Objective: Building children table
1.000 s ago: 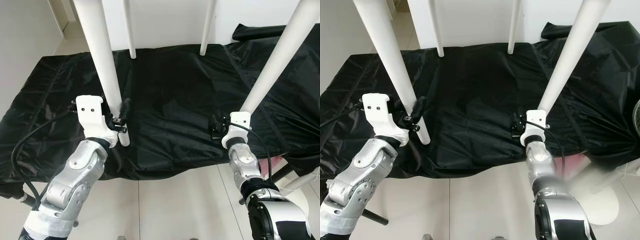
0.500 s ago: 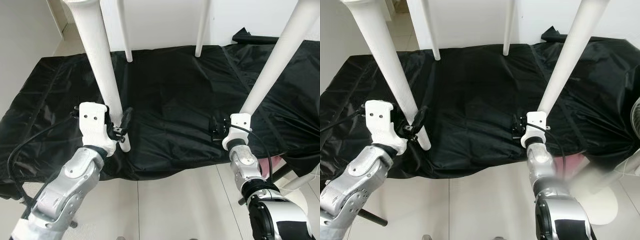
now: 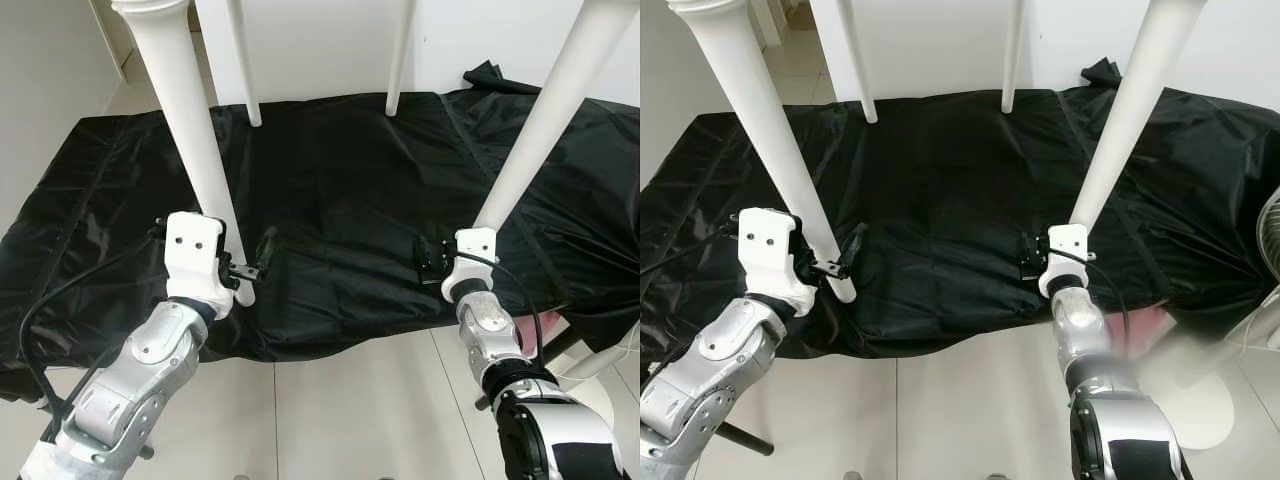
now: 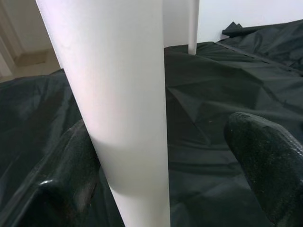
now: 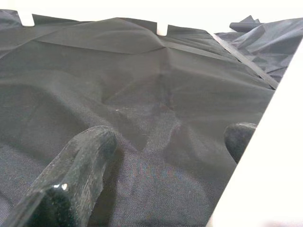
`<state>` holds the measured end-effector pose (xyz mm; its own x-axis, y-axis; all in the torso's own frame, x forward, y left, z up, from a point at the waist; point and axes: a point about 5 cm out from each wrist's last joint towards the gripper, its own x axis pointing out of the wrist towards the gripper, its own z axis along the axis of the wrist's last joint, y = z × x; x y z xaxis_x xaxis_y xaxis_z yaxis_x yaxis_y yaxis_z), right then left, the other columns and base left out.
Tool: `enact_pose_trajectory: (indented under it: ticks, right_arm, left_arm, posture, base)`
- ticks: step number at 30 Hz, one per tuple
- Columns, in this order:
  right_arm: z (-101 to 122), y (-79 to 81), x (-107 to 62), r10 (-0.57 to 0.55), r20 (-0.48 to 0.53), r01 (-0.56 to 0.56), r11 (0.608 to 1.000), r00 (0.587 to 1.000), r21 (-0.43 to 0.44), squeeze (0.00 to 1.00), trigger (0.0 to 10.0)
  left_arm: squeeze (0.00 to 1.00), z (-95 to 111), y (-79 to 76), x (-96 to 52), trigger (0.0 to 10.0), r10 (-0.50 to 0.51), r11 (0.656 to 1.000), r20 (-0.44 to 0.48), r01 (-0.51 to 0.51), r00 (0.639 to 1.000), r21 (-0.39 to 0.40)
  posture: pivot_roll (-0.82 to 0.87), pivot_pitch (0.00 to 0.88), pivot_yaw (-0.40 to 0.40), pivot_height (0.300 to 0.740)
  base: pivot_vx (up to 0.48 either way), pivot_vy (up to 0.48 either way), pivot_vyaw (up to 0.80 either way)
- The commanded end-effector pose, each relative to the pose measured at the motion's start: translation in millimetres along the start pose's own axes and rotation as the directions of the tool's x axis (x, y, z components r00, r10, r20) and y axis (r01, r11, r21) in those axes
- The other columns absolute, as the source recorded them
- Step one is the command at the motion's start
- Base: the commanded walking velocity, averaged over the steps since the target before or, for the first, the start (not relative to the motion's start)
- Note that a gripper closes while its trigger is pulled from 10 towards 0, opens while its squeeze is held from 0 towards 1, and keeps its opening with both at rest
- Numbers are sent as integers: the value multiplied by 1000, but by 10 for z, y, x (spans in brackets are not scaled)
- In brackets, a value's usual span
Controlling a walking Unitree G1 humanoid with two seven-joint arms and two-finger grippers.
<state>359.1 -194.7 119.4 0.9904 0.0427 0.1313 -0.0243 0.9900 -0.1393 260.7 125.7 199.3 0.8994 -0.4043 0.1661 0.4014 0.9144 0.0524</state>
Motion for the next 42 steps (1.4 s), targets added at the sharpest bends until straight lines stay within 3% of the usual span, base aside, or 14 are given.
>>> enact_pose_trajectory:
  ticks: [1,7,8,10,11,13,15,16,17,19,22,37,38,42]
  right_arm:
    - [33,140,24,58,24,-59,998,998,14,0,10000]
    - [36,146,28,59,25,-60,998,998,17,0,10000]
    - [43,153,31,62,30,-62,998,998,18,0,10000]
    - [43,153,31,62,30,-62,998,998,18,0,10000]
    - [57,157,29,60,43,-61,998,997,19,0,10000]
    - [57,157,29,60,43,-61,998,997,19,0,10000]
    - [72,156,22,52,61,-54,998,997,20,0,10000]
    - [91,156,-34,53,109,-56,998,993,17,0,10000]
    - [91,156,-34,53,109,-56,998,993,17,0,10000]
    - [115,142,-142,50,174,-54,998,984,22,0,10000]
    - [121,125,-198,43,195,-50,998,980,30,0,10000]
    - [61,77,-450,-4,201,-6,999,980,48,0,10000]
    - [16,56,-552,-29,187,20,998,982,53,0,10000]
    - [16,56,-552,-29,187,20,998,982,53,0,10000]
  left_arm:
    - [1000,-66,-121,-42,10000,-214,977,-33,215,976,12]
    - [1000,-72,-98,-43,10000,-189,982,-38,190,981,23]
    - [0,-81,-77,-40,10000,-154,987,-42,155,987,30]
    - [0,-81,-77,-40,10000,-154,987,-42,155,987,30]
    - [0,-102,-5,-42,10000,-71,995,-51,75,996,62]
    - [0,-102,-5,-42,10000,-71,995,-51,75,996,62]
    - [0,-117,62,-61,10000,5,995,-50,0,999,97]
    - [0,-137,155,-158,10000,130,986,-43,-125,991,111]
    - [0,-137,155,-158,10000,130,986,-43,-125,991,111]
    - [0,-168,239,-310,10000,255,962,-36,-250,966,109]
    - [0,-189,250,-373,10000,297,950,-35,-291,954,115]
    - [0,-268,247,-520,10000,335,941,-50,-331,941,71]
    - [0,-329,206,-558,10000,292,956,-78,-288,953,66]
    - [0,-329,206,-558,10000,292,956,-78,-288,953,66]
  posture:
    - [32,70,42,740]
    - [33,71,40,740]
    - [34,71,38,740]
    - [34,71,38,740]
    - [33,73,34,740]
    - [33,73,34,740]
    - [33,74,31,740]
    - [47,78,17,740]
    - [47,78,17,740]
    - [54,80,11,740]
    - [61,80,3,740]
    - [76,82,-7,740]
    - [74,82,3,740]
    - [74,82,3,740]
  base:
    - [0,0,0]
    - [0,0,0]
    - [0,0,0]
    - [0,0,0]
    - [0,0,0]
    - [0,0,0]
    - [0,0,0]
    - [0,0,0]
    - [0,0,0]
    - [0,0,0]
    - [0,0,0]
    - [0,0,0]
    - [0,0,0]
    - [0,0,0]
